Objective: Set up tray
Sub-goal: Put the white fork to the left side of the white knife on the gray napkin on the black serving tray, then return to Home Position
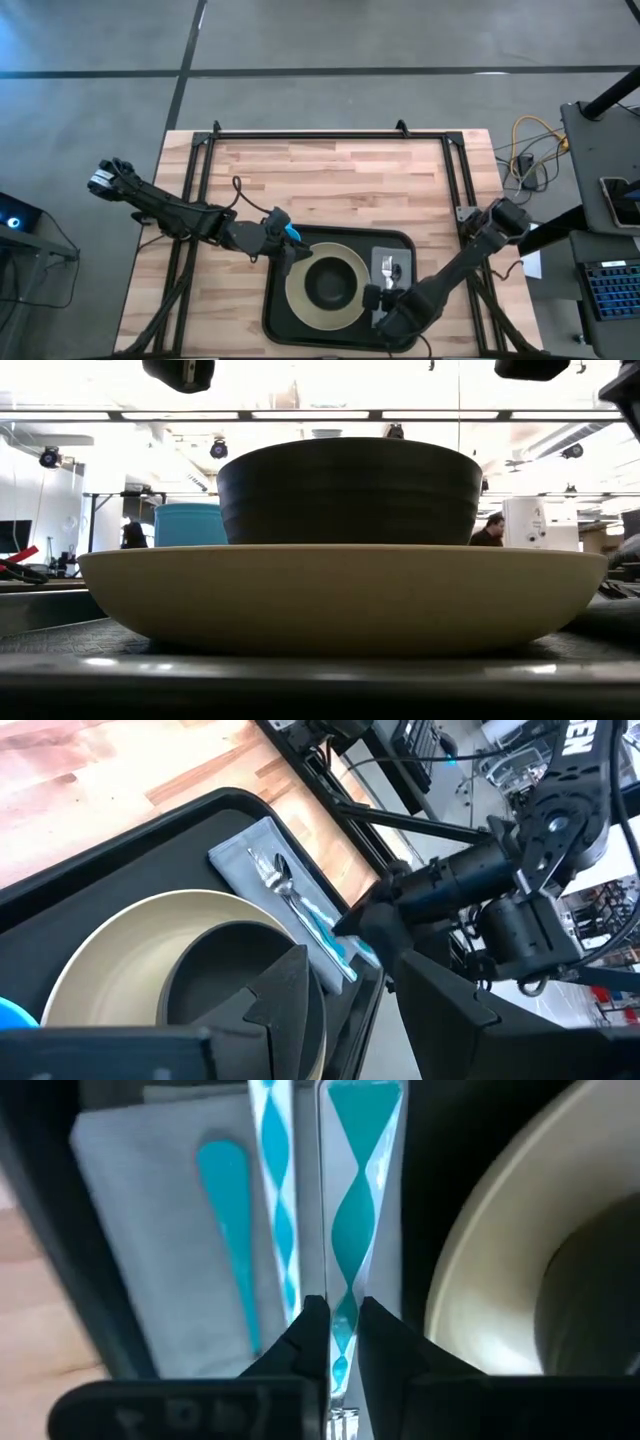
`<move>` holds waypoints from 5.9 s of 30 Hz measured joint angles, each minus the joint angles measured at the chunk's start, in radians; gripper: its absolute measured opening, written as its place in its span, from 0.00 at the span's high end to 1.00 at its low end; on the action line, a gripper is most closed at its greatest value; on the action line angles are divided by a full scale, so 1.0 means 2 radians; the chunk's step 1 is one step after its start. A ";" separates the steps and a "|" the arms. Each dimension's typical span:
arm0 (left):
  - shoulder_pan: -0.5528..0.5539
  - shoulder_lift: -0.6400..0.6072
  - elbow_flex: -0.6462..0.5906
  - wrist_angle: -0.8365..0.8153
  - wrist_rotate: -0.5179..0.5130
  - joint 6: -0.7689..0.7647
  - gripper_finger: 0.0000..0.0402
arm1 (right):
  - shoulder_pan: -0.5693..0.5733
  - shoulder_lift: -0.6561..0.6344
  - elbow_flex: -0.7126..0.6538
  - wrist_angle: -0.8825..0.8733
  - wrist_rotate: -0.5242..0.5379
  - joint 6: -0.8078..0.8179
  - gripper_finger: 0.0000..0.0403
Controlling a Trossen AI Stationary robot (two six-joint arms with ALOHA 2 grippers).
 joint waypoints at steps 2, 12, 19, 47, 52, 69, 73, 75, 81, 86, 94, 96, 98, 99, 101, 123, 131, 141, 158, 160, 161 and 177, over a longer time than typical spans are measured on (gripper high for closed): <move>0.000 0.000 0.000 0.000 0.000 -0.005 0.67 | 0.000 0.008 -0.001 0.014 0.002 -0.007 0.94; 0.000 0.000 0.000 -0.001 0.000 -0.021 0.67 | -0.006 0.047 -0.002 0.027 0.009 -0.008 0.93; 0.000 0.001 0.000 -0.001 0.000 -0.021 0.67 | -0.006 0.052 -0.003 0.028 0.016 0.024 0.84; 0.000 0.001 -0.013 0.012 0.000 -0.009 0.67 | -0.005 -0.224 -0.032 -0.056 0.099 0.533 0.66; 0.000 -0.001 -0.013 0.011 0.000 -0.009 0.67 | -0.006 -0.315 -0.023 -0.043 0.132 0.701 0.68; -0.015 -0.006 -0.019 0.253 0.071 0.178 0.67 | -0.025 -0.435 -0.126 0.317 0.068 0.601 0.67; -0.015 -0.004 -0.027 0.293 0.078 0.214 0.67 | -0.060 -0.430 -0.204 0.474 -0.002 0.570 0.68; -0.014 -0.004 -0.027 0.293 0.078 0.225 0.67 | -0.089 -0.430 -0.230 0.514 -0.013 0.556 0.68; 0.002 -0.013 -0.028 0.283 0.078 0.258 0.67 | -0.194 -0.462 -0.244 0.478 -0.040 0.523 0.70; 0.021 -0.059 -0.044 0.236 0.079 0.267 0.67 | -0.283 -0.509 -0.244 0.425 -0.125 0.508 0.69; 0.021 -0.190 -0.131 0.232 0.074 0.311 0.67 | -0.350 -0.576 -0.263 0.368 -0.126 0.486 0.67; 0.021 -0.223 -0.162 0.243 0.072 0.325 0.67 | -0.360 -0.592 -0.283 0.372 -0.126 0.495 0.67; 0.021 -0.255 -0.195 0.267 0.072 0.342 0.67 | -0.364 -0.608 -0.315 0.390 -0.126 0.517 0.68; 0.021 -0.270 -0.211 0.283 0.072 0.349 0.67 | -0.364 -0.617 -0.333 0.404 -0.126 0.525 0.68; 0.021 -0.295 -0.243 0.314 0.072 0.366 0.67 | -0.364 -0.635 -0.372 0.434 -0.126 0.539 0.69; 0.122 -0.503 -0.442 0.311 0.114 0.404 0.67 | -0.373 -0.794 -0.579 0.548 -0.043 0.584 0.68; 0.122 -0.585 -0.520 0.311 0.114 0.383 0.67 | -0.373 -0.838 -0.610 0.546 -0.043 0.578 0.69; 0.122 -0.651 -0.530 0.217 0.113 0.380 0.67 | -0.372 -0.858 -0.640 0.468 -0.033 0.579 0.71; 0.122 -0.541 -0.530 0.195 0.113 0.380 0.67 | -0.372 -0.862 -0.674 0.507 -0.022 0.576 0.73; 0.122 -0.529 -0.530 0.195 0.113 0.380 0.67 | -0.372 -0.862 -0.691 0.533 -0.023 0.573 0.72; 0.122 -0.522 -0.530 0.195 0.113 0.380 0.67 | -0.372 -0.862 -0.700 0.550 -0.023 0.569 0.72; 0.122 -0.445 -0.530 0.195 0.113 0.380 0.67 | -0.376 -0.857 -0.703 0.522 -0.009 0.548 0.75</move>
